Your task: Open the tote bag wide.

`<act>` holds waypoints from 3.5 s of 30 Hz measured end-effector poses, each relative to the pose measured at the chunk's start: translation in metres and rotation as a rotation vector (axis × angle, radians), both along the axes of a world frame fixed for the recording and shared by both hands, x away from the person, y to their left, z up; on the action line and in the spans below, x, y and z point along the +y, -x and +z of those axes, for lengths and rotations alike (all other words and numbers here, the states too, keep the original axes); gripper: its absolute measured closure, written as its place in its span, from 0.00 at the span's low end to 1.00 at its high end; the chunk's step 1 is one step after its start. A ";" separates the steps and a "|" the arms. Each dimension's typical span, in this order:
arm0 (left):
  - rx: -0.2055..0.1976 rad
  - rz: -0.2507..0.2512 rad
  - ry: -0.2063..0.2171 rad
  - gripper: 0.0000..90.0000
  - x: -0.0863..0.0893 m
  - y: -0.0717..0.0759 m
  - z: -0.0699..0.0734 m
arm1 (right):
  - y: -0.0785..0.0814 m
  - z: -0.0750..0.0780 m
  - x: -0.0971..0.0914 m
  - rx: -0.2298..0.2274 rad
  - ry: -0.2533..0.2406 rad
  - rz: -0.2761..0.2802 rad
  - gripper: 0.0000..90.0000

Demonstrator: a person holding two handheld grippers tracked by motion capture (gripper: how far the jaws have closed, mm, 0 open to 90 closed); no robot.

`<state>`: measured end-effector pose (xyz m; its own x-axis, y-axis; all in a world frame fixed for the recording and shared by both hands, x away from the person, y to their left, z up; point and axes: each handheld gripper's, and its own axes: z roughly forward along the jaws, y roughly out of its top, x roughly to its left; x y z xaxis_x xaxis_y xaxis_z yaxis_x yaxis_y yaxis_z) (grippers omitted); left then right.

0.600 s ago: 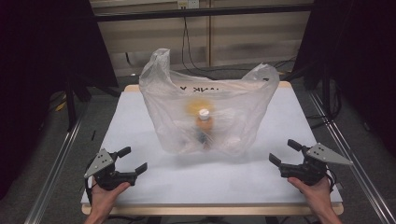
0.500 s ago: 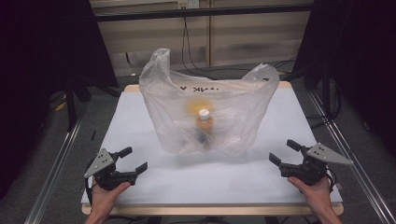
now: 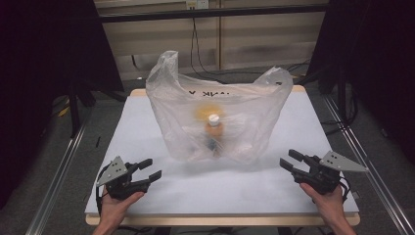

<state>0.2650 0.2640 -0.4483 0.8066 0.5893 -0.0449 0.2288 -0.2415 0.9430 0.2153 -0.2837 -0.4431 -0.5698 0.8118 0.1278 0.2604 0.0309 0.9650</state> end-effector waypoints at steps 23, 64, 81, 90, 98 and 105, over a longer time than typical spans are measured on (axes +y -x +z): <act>0.063 -0.163 0.016 0.99 -0.039 -0.009 0.021 | -0.022 0.031 0.030 0.036 0.003 0.186 1.00; -0.027 -0.242 0.099 1.00 -0.100 -0.065 0.099 | -0.091 0.122 0.087 -0.050 -0.026 0.319 1.00; -0.071 -0.254 0.151 1.00 -0.129 -0.097 0.146 | -0.131 0.161 0.099 -0.045 0.015 0.263 1.00; -0.082 -0.211 0.114 1.00 -0.152 -0.131 0.182 | -0.159 0.173 0.118 0.001 0.123 0.223 1.00; -0.011 -0.169 -0.004 1.00 -0.165 -0.146 0.155 | -0.175 0.149 0.129 0.063 0.126 0.229 1.00; 0.024 -0.182 -0.055 1.00 -0.164 -0.145 0.127 | -0.177 0.120 0.142 0.119 0.151 0.256 1.00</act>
<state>0.4101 0.0996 -0.3215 0.8994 0.4356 -0.0374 0.1989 -0.3317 0.9222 0.3927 -0.1415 -0.3229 -0.7466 0.6585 0.0949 0.3363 0.2505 0.9078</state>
